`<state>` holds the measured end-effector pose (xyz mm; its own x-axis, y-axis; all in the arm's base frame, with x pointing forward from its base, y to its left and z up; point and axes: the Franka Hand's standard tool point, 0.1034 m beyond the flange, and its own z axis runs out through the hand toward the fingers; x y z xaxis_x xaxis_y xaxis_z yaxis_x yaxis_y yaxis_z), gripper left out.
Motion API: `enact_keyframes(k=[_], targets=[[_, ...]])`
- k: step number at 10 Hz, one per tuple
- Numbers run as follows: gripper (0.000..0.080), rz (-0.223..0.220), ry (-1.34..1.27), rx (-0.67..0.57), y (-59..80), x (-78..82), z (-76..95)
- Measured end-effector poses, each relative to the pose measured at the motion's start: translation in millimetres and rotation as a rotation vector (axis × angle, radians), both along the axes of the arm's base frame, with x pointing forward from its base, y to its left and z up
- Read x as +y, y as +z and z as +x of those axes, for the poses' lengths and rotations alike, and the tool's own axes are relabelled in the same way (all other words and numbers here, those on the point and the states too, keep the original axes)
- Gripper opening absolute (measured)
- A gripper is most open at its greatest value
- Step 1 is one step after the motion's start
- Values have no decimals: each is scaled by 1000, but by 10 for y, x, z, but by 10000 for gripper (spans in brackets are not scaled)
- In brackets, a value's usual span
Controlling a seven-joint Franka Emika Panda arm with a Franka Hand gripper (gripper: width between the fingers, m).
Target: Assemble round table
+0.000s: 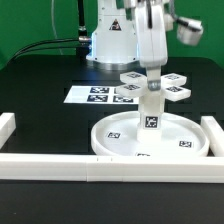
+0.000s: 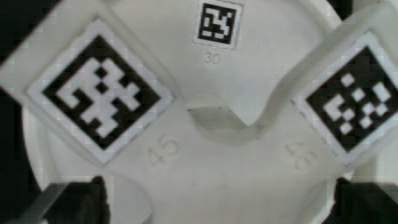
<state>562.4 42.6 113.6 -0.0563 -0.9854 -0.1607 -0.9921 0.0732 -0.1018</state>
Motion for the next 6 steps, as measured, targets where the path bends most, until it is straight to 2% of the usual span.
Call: enact_keyframes(k=[1,2,4,6], targets=[[645,7,15,-17,120,14,23],[645,10,35,-25,183,28,35],[649,4,66,-25,144,29,25],[649,-10,279,-14,105,98,32]])
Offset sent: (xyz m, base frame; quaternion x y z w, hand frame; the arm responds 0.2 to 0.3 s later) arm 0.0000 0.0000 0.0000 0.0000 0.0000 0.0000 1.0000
